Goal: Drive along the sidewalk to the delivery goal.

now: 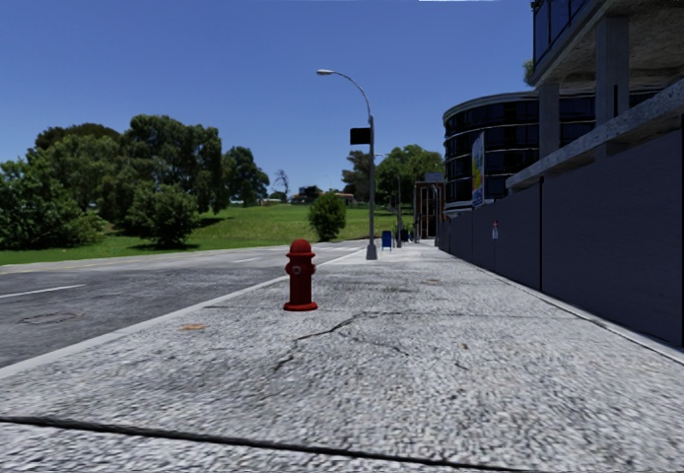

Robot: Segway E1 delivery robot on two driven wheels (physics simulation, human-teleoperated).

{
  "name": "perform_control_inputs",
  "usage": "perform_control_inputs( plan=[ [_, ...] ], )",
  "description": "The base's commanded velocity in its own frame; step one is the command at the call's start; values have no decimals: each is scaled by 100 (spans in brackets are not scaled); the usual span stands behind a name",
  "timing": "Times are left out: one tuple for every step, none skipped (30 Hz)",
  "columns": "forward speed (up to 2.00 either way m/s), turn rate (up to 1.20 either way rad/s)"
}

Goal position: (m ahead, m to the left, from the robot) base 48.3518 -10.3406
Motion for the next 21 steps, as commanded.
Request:
perform_control_inputs(
  plan=[
    [199, -41],
    [199, -41],
    [199, -41],
    [199, -41],
    [199, -41],
    [199, -41],
    [199, -40],
    [199, -40],
    [199, -40],
    [199, -39],
    [199, -39],
    [199, -39],
    [199, -34],
    [200, -26],
    [200, 0],
    [200, 0],
    [200, 0],
    [200, 0],
    [200, 0],
    [200, 0],
    [200, 0]
  ],
)
